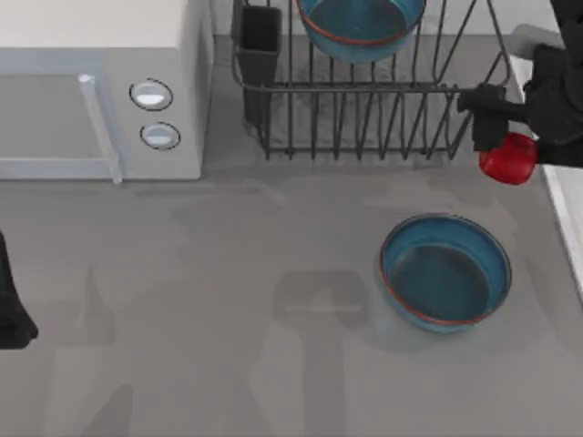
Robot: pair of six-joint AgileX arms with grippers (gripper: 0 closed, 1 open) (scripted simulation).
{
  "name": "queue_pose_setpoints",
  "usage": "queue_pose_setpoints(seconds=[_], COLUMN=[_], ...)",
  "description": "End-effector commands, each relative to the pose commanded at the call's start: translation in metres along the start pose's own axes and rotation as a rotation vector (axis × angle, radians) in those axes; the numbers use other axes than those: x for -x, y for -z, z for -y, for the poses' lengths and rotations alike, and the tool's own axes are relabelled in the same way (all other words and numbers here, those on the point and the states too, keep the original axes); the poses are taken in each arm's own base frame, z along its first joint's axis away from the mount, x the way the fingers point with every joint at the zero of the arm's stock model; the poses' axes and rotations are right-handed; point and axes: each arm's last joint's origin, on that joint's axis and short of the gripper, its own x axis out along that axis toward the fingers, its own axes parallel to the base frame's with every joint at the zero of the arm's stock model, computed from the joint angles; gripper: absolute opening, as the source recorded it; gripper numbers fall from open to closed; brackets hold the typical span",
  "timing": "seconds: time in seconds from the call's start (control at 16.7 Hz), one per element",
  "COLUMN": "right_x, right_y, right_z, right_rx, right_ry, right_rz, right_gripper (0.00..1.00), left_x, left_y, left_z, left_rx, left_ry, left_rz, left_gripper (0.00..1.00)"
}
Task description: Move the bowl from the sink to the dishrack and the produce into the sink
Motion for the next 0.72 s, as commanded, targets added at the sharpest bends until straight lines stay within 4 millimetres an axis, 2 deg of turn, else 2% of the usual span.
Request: queue_pose_setpoints(seconds=[0.18, 0.36, 0.54, 0.72], right_x=[-0.005, 0.001, 0.019, 0.047], right_y=[-0.01, -0.008, 0.005, 0.026], right_z=[0.052, 0.107, 0.156, 0.19], right_rx=[-0.028, -0.025, 0.023, 0.105], right_ry=[-0.078, -0.122, -0.115, -0.06], right_rz=[0.194, 0.429, 0.686, 0.922], right_gripper=[0.0, 0.0, 0.0, 0.0], left_x=[0.0, 0.0, 0.0, 0.0], left_y=[0.0, 0.0, 0.0, 0.0], left_z=[0.0, 0.0, 0.0, 0.0], left_rx=[0.0, 0.0, 0.0, 0.0], left_ry=[0.0, 0.0, 0.0, 0.0], left_rz=[0.0, 0.0, 0.0, 0.0], left_gripper=[1.0, 1.0, 1.0, 1.0])
